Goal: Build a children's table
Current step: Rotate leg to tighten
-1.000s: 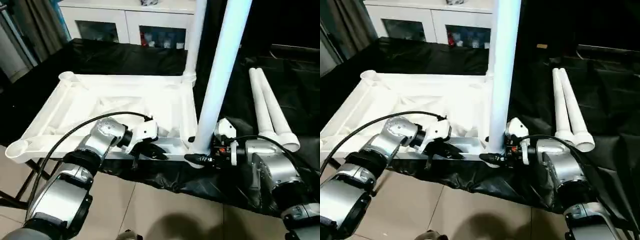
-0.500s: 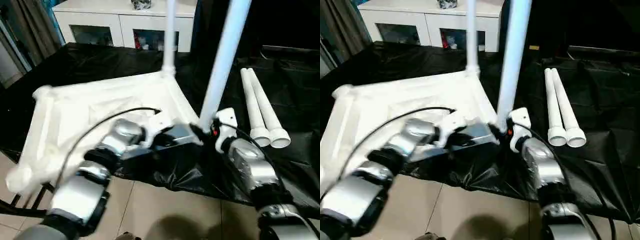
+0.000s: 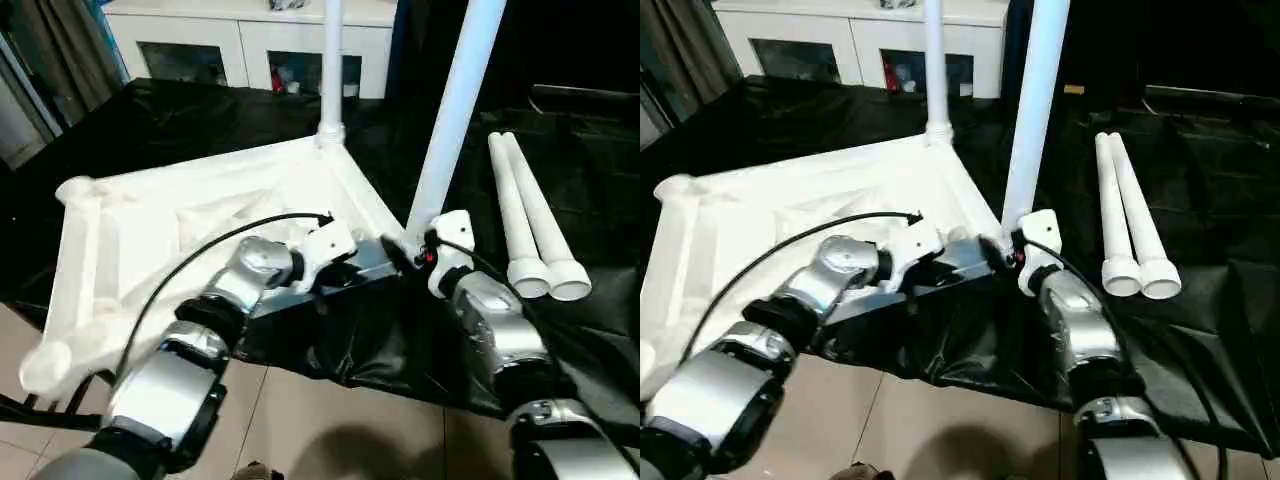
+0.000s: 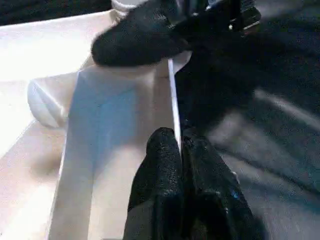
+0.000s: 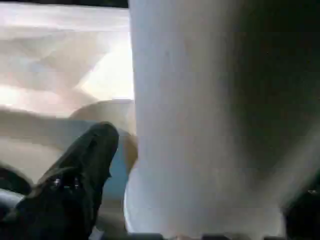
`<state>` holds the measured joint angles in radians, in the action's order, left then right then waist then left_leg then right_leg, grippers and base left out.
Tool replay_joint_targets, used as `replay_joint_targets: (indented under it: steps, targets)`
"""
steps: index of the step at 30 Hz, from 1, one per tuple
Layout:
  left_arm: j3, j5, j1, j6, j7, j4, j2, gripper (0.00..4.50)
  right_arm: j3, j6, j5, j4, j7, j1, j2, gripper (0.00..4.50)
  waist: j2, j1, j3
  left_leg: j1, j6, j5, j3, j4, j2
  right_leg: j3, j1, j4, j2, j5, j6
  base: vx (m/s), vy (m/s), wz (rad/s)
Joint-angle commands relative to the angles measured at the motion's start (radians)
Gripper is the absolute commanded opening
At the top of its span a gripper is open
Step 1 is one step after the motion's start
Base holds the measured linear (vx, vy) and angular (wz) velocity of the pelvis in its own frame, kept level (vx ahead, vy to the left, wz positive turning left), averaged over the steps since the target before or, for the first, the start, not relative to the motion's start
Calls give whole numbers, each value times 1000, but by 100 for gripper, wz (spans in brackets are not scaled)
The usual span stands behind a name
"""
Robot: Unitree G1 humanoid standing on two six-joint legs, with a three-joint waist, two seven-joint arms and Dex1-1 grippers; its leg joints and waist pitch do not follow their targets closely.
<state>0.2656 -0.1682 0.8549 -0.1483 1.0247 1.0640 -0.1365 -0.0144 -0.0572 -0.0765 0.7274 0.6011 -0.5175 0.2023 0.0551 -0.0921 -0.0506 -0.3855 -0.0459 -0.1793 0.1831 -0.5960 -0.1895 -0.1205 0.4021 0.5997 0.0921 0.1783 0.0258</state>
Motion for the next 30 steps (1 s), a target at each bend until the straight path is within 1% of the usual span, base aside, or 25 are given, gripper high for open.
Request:
replay_joint_targets:
  steps: [1,2,4,5,6,7,8,9,10,11,12,13,14,15,18,19,20,21,23,24,25,27,28,29,30]
  targets:
    - [32,6,-13,-48,98,-35,3,0,50,2,-19,-29,127,10,15,409,-11,-1,76,8,146,-132,-17,58,-49,57,-65,-61,76,72,236,0,0,0]
    - [31,9,-16,-52,119,-36,-7,0,59,7,-29,-44,184,17,34,409,-12,-2,76,11,146,-140,-16,58,-50,57,-65,-63,76,79,237,0,0,0]
    - [32,15,-18,-62,158,-34,-25,0,79,21,-48,-75,293,31,67,409,-12,-4,74,12,145,-163,-16,58,-53,58,-63,-64,76,102,241,0,0,0]
    - [35,20,-20,-71,195,-32,-39,0,103,35,-56,-101,377,43,97,409,-12,-3,74,12,143,-165,-16,58,-53,59,-62,-64,76,106,241,0,0,0]
    - [36,21,-21,-72,203,-32,-42,0,109,38,-58,-106,395,45,103,409,-13,-5,75,14,143,-168,-16,58,-52,57,-64,-66,75,111,240,0,0,0]
    - [38,28,-23,-75,247,-34,-56,0,135,59,-66,-130,477,54,132,409,-13,-5,73,12,140,-170,-16,59,-54,59,-63,-65,76,116,240,0,0,0]
    - [38,28,-23,-75,247,-34,-56,0,135,59,-66,-130,477,54,132,409,-14,-5,73,13,141,-175,-16,59,-52,58,-64,-66,75,124,239,0,0,0]
    - [37,34,-24,-72,277,-36,-64,0,151,64,-65,-137,521,56,149,409,-14,-6,73,13,137,-177,-16,59,-53,59,-63,-66,77,132,239,0,0,0]
    - [37,37,-25,-69,303,-38,-73,0,167,67,-59,-142,557,58,165,385,-21,-6,72,13,133,-183,-15,59,-52,58,-63,-70,77,153,235,0,0,0]
    - [38,37,-25,-68,313,-39,-77,0,173,68,-57,-144,571,59,171,385,-18,-8,72,13,129,-176,-15,59,-52,59,-63,-68,78,163,233,0,0,0]
    - [38,37,-25,-68,314,-39,-77,0,173,68,-57,-144,572,60,172,372,-17,-9,72,14,127,-173,-16,59,-53,59,-62,-69,78,167,232,0,0,0]
    - [43,30,-23,-76,330,-36,-88,0,184,79,-57,-146,603,58,179,364,-19,-9,72,14,123,-172,-16,59,-53,59,-61,-69,78,175,231,0,0,0]
    - [45,29,-23,-79,335,-34,-91,0,187,81,-57,-146,613,57,181,364,-19,-10,72,14,122,-171,-16,60,-53,59,-61,-69,78,178,229,0,0,0]
    - [47,27,-22,-78,341,-34,-93,0,193,82,-54,-146,621,56,184,340,-20,-10,72,14,123,-169,-16,60,-53,59,-61,-69,78,177,229,0,0,0]
    - [50,27,-22,-78,350,-35,-96,0,200,88,-54,-152,632,57,185,328,-20,-12,73,15,120,-163,-16,59,-54,60,-61,-68,79,168,231,0,0,0]
    - [49,27,-22,-80,350,-34,-96,0,202,92,-55,-156,634,59,184,308,-20,-14,74,16,120,-160,-16,59,-55,60,-60,-66,79,162,233,0,0,0]
    - [47,27,-22,-79,351,-33,-93,0,207,97,-55,-164,636,65,182,298,-21,-14,73,15,120,-159,-16,59,-53,59,-60,-67,77,162,232,0,0,0]
    - [47,27,-22,-79,351,-33,-93,0,207,97,-55,-165,636,66,182,298,-20,-14,74,14,119,-157,-17,59,-53,59,-61,-66,78,162,231,0,0,0]
    - [44,23,-21,-79,323,-31,-87,0,199,105,-58,-167,610,73,171,281,-20,-15,74,15,117,-160,-17,59,-54,59,-60,-68,78,170,228,0,0,0]
    - [41,24,-21,-75,310,-29,-82,0,189,110,-62,-168,590,77,161,278,-19,-15,74,14,116,-161,-17,59,-53,59,-61,-67,78,171,227,0,0,0]
    - [34,26,-19,-66,288,-27,-73,0,174,116,-67,-168,558,81,145,277,-20,-16,73,16,112,-164,-16,60,-54,60,-59,-70,79,182,223,0,0,0]
    - [20,28,-12,-42,223,-21,-52,0,139,120,-58,-153,444,80,105,276,-17,-15,69,19,95,-183,-16,64,-55,60,-54,-75,79,224,215,0,0,0]
    - [17,26,-9,-24,189,-19,-40,0,122,114,-49,-140,370,76,83,274,-18,-13,68,21,79,-205,-17,65,-52,58,-55,-81,80,271,203,0,0,0]
    - [16,18,-3,-7,144,-15,-28,0,106,115,-39,-124,296,70,62,274,-19,-9,67,21,61,-212,-18,67,-52,59,-55,-85,82,307,191,0,0,0]
    - [15,10,3,10,99,-9,-13,0,88,112,-29,-106,212,63,37,273,-16,-7,65,24,50,-219,-20,70,-53,60,-52,-87,83,325,185,0,0,0]
